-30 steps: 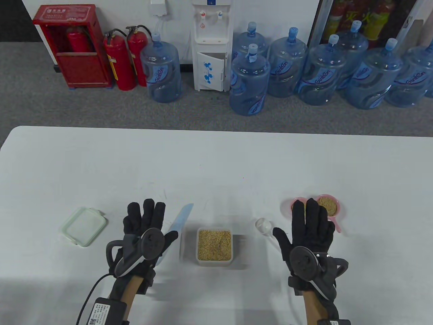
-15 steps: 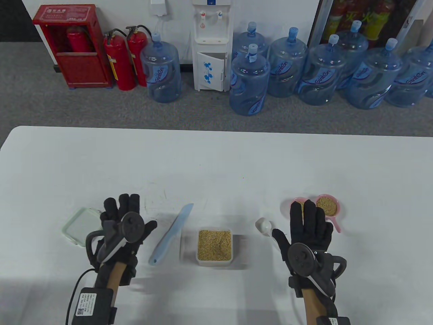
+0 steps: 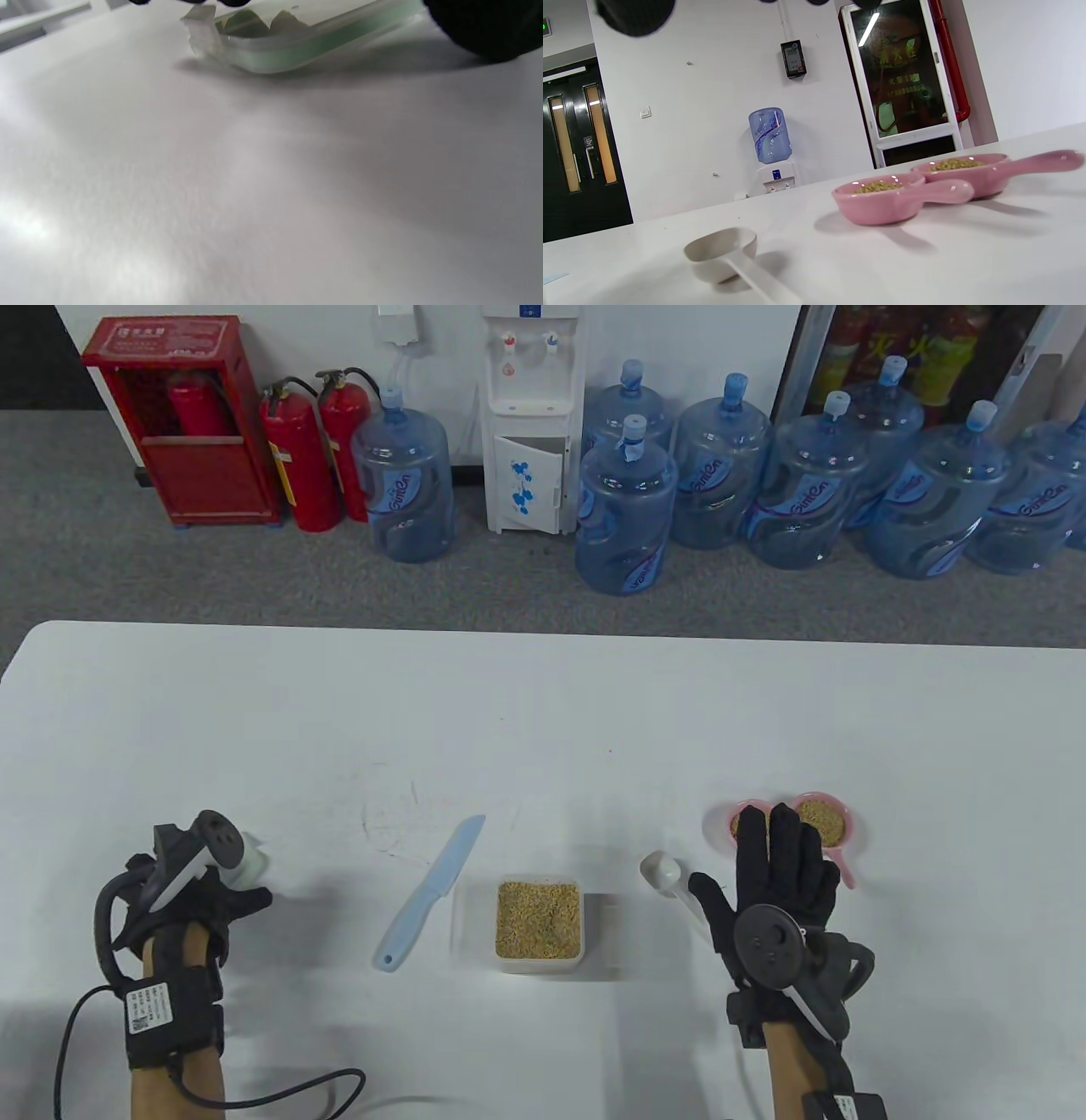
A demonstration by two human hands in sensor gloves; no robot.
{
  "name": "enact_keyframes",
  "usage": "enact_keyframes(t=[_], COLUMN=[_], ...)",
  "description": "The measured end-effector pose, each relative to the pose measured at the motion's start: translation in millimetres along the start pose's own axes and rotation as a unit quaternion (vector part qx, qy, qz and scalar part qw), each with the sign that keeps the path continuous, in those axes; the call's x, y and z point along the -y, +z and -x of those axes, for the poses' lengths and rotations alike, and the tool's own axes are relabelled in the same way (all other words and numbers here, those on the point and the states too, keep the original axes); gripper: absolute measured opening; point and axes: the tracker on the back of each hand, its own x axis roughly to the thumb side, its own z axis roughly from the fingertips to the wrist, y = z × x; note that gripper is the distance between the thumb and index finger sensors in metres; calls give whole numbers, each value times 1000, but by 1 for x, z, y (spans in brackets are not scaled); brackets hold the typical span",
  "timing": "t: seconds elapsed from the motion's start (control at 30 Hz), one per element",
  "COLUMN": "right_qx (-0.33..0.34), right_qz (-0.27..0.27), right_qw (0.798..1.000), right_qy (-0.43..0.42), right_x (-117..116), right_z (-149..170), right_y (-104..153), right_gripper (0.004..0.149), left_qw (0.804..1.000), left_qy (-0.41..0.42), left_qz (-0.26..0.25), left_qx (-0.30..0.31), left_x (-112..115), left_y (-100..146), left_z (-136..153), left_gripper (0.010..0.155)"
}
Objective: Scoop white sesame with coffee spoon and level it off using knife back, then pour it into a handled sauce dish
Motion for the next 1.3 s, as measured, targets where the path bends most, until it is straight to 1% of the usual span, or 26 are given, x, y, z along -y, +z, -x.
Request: enact_keyframes(t=[0.1,0.2,0.3,0.37,0.43,0.5,0.53,0.6,0.63,0.73,0.93,1.0,1.07,1.17,1.27,1.3], right_qx=[-2,-6,-8,-9,-10,-11,-11,-12,-12,-12,-12,-12,-11,-10,-8,-8], right_qz=[0,2,3,3,1,1,1,2,1,1,1,2,3,4,5,6], right_qw=[1000,1000,1000,1000,1000,1000,1000,1000,1000,1000,1000,1000,1000,1000,1000,1000], right_qy=[-1,-3,-3,-3,-4,-5,-6,-6,-7,-8,-16,-18,-21,-25,-28,-29], right_x=[0,1,1,1,2,2,2,2,2,2,2,2,2,2,2,2], right_z=[1,2,3,4,4,5,5,5,5,6,7,7,7,7,7,7], right_y=[0,0,0,0,0,0,0,0,0,0,0,0,0,0,0,0], right_gripper=[85,85,85,85,85,85,85,85,85,85,85,86,86,86,86,85], left_qw=[1000,1000,1000,1000,1000,999,999,999,997,994,989,986,978,960,930,915], left_qy=[11,-7,10,16,18,27,33,22,17,20,-20,-12,-13,-27,-37,-40], left_qz=[-27,-21,-25,-11,-13,3,1,-31,-64,-97,-119,-130,-149,-180,-211,-221], left_qx=[-9,-5,6,15,21,28,30,36,44,54,83,108,147,215,300,335], left_x=[-6,-5,-4,-4,-3,-2,-2,-1,0,5,0,-7,-17,-31,-44,-47], left_y=[-2,-7,-11,-15,-17,-18,-17,-14,-12,-8,3,10,20,41,71,85], left_z=[1,3,8,11,14,16,16,15,15,13,2,-6,-20,-49,-86,-104], left_gripper=[110,111,112,113,114,113,114,114,114,116,119,119,119,119,118,118])
